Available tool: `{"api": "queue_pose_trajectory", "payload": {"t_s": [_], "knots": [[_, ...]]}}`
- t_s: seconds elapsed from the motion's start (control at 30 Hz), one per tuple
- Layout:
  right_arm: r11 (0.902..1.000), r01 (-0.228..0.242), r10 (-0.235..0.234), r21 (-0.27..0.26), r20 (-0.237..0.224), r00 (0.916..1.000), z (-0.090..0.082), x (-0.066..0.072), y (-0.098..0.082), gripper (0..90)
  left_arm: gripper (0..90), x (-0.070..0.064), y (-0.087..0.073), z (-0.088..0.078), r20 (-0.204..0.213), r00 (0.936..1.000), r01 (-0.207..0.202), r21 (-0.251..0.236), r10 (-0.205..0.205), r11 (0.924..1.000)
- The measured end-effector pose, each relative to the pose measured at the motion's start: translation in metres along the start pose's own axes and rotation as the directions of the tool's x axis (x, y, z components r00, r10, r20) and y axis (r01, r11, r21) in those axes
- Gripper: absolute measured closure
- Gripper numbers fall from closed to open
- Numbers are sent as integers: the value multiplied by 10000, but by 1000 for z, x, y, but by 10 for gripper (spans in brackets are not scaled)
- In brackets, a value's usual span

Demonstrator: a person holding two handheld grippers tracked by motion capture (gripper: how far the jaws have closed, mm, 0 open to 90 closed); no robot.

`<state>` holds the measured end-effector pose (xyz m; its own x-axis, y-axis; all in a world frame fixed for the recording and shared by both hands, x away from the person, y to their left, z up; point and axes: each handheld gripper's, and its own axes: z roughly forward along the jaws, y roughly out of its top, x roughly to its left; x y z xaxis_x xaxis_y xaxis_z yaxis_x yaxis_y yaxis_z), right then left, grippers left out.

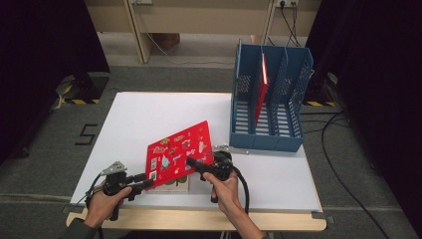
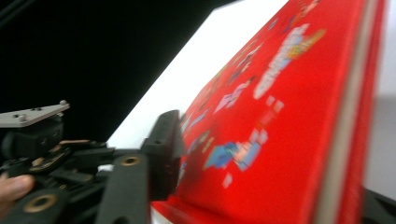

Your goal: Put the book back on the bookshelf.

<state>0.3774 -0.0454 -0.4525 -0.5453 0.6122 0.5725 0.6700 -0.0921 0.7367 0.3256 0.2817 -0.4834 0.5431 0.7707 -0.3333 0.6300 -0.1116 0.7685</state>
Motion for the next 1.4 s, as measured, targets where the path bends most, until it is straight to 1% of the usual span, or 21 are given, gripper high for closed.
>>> {"api": "queue_pose_trajectory", "payload": {"t_s": [0.07,0.17,0.27,0.43,0.47,0.53,0.57,0.73,0.77,0.83,0.93,0.97,1.0,1.03,1.07,1.1,1.2,1.23,1.3,1.37,1.4], "knots": [[9991,397,-395,-145,137,9991,0,5,2,579,521,-1,1,0,-72,10000,-63,10,63,10000],[9974,709,-702,-145,418,9967,0,7,2,592,520,-2,1,0,-136,9997,-218,14,218,9998],[9988,361,-349,-345,361,9987,2,6,2,612,509,-3,2,0,-208,9991,-375,18,375,9993],[9975,216,-206,-675,165,9997,2,11,9,651,462,-4,2,0,18,9992,-390,73,390,9992],[9956,221,-206,-914,172,9996,2,12,10,658,460,-5,2,0,25,9991,-428,64,428,9991],[9940,374,-379,-1029,-25,9993,2,17,15,673,458,-6,2,-1,94,9990,-439,55,438,9990],[9927,274,-290,-1175,-118,9995,1,19,17,689,458,-7,2,-1,50,9988,-494,25,494,9988],[9818,621,-701,-1796,-388,9968,-2,28,30,765,463,-6,2,-1,36,9988,-494,30,494,9988],[9778,655,-762,-1988,-468,9960,-4,30,33,774,463,-6,2,-1,18,9988,-490,17,490,9988],[9700,1080,-1180,-2179,-337,9924,-9,34,39,780,463,-5,2,0,-12,9988,-498,2,498,9988],[9615,1302,-1464,-2421,-503,9879,-15,38,45,789,463,-5,2,-1,-2,9990,-450,-62,450,9990],[9567,1579,-1718,-2443,-366,9844,-17,39,46,790,463,-4,2,-1,-6,9990,-452,-60,452,9990],[9541,1648,-1798,-2502,-385,9829,-19,39,48,792,463,-4,2,-2,-17,9990,-456,-35,456,9990],[9490,1744,-1892,-2627,-321,9814,-21,38,49,791,462,-3,2,-1,-54,9989,-463,-39,463,9989],[9408,2059,-2184,-2692,-169,9757,-22,38,52,790,458,-2,2,-1,-80,9988,-479,24,479,9988],[9372,2112,-2228,-2774,-103,9748,-24,38,53,791,451,0,1,-1,-154,9984,-547,128,549,9984],[9155,2688,-2739,-2993,256,9614,-31,38,59,794,431,3,1,-1,-338,9973,-641,249,649,9976],[9060,2944,-2969,-3040,391,9541,-34,38,61,794,422,4,0,-1,-425,9967,-679,226,688,9974],[8869,3357,-3330,-3172,646,9407,-39,38,64,795,363,5,0,0,-915,9905,-999,287,1022,9946],[8793,3557,-3494,-3166,784,9337,-42,39,65,794,318,6,-2,2,-1364,9827,-1202,423,1249,9918],[8694,3793,-3707,-3167,896,9244,-43,40,65,794,298,7,-3,3,-1555,9784,-1298,490,1359,9903]]}}
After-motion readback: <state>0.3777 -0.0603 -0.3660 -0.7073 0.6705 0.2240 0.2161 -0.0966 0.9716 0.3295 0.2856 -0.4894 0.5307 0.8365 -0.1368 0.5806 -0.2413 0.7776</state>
